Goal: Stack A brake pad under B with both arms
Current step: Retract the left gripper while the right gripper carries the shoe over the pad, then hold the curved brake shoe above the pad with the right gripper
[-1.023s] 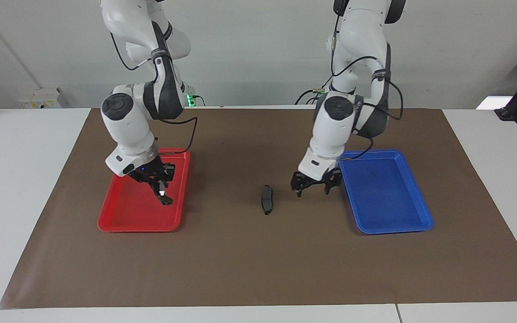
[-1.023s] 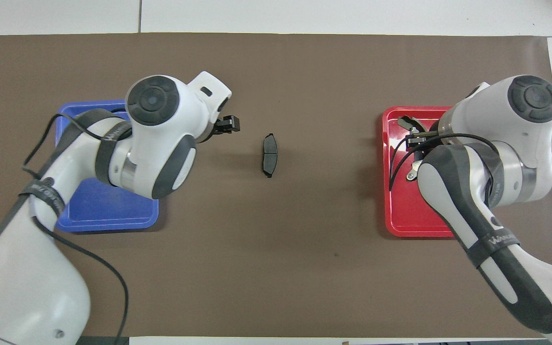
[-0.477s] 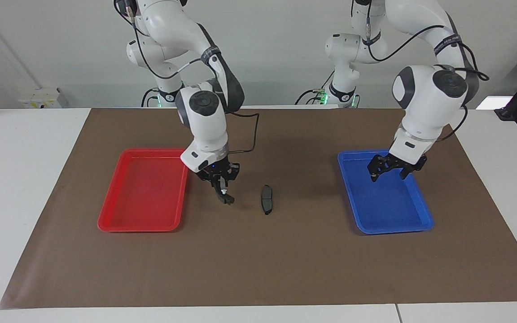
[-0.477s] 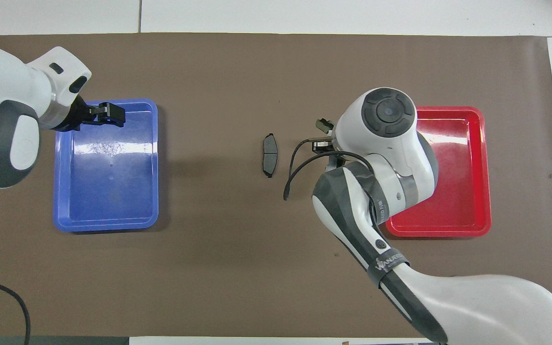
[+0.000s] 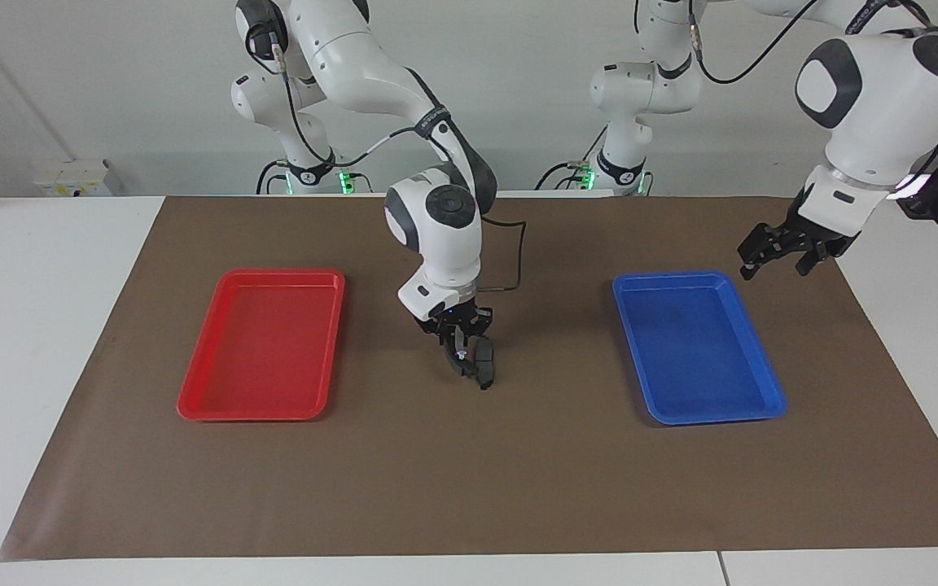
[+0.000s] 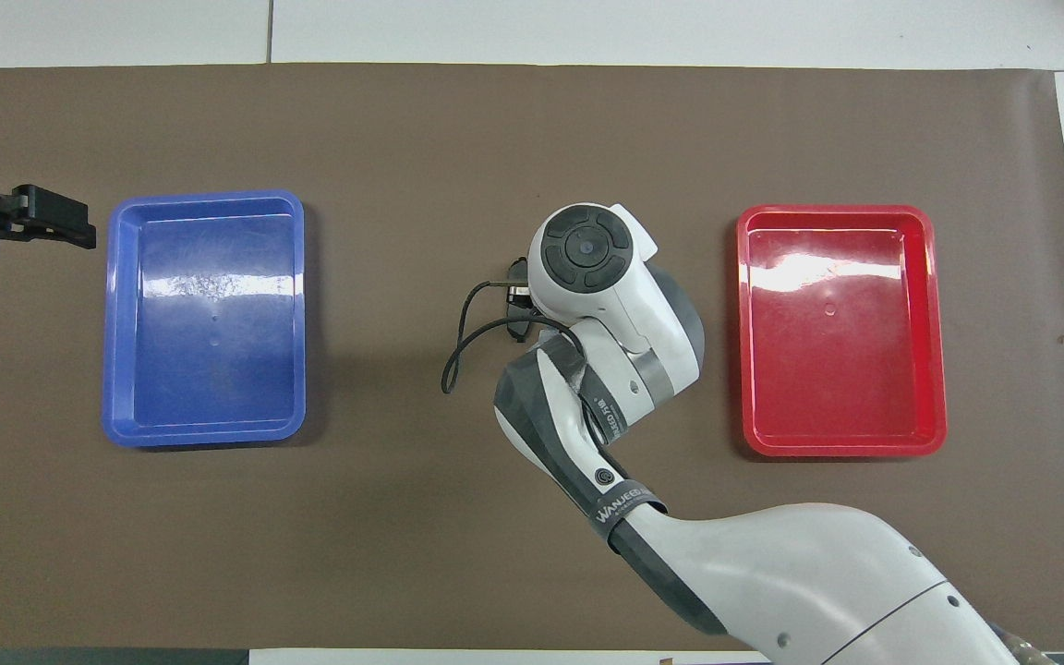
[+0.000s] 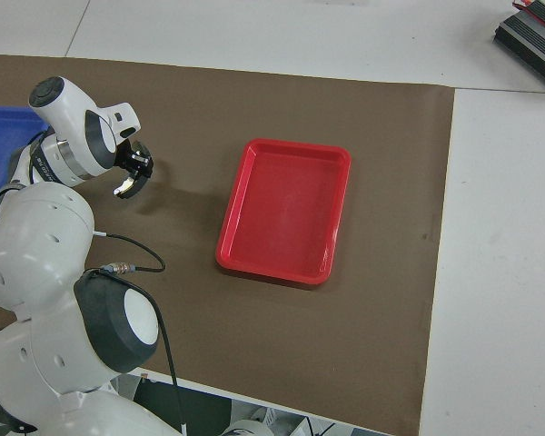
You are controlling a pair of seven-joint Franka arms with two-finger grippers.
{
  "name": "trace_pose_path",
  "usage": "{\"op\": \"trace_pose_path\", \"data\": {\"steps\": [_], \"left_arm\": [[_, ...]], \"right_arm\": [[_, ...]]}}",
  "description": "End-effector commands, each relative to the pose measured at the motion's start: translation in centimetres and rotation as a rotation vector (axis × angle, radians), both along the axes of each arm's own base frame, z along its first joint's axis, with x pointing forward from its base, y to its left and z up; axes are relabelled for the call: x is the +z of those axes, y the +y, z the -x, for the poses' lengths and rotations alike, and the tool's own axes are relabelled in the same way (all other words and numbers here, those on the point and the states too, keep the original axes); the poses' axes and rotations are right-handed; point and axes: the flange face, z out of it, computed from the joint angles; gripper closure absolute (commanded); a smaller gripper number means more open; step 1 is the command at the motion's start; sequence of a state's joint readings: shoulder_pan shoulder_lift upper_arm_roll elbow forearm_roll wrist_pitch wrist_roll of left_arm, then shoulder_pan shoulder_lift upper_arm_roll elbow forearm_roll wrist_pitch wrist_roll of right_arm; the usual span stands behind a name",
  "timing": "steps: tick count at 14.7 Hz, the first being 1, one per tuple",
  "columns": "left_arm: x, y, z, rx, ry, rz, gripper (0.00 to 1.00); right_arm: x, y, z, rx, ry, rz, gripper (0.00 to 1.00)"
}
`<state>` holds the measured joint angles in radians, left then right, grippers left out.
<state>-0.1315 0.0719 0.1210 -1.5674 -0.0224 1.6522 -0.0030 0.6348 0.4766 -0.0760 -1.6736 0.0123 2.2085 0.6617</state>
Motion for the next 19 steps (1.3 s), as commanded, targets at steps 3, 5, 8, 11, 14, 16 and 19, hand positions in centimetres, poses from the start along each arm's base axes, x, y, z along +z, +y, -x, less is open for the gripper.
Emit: {"op": "trace_pose_path", "data": {"steps": [3, 5, 8, 11, 14, 16, 19], "left_arm": [[3.1, 1.7, 2.7, -0.024, 0.035, 0.016, 0.02], [3.8, 3.1, 3.5, -0.036, 0.033, 0.019, 0.02], [3.4, 3.9, 4.0, -0.032, 0.052, 0.02, 0.02], [3.1, 4.7, 4.1, -0.041, 0.061, 0.022, 0.02], [2.8, 4.8, 4.3, -0.038, 0.064, 0.023, 0.01], [3.0, 4.7, 4.4, -0.043, 0.059, 0.023, 0.01], [3.0, 4.7, 4.3, -0.034, 0.055, 0.023, 0.01]], "right_arm": [[-0.7, 1.1, -0.6, -0.008, -0.033, -0.026, 1.0], [-1.6, 1.6, -0.6, -0.002, -0.036, -0.027, 1.0], [-2.1, 1.8, -0.5, 0.005, -0.037, -0.02, 1.0], [-2.2, 1.9, -0.4, 0.008, -0.036, -0.021, 1.0], [-2.0, 2.0, -0.7, 0.005, -0.061, -0.045, 1.0], [-2.0, 2.3, -0.5, 0.009, -0.061, -0.048, 1.0], [-2.1, 2.2, -0.5, 0.008, -0.062, -0.049, 1.0]]}}
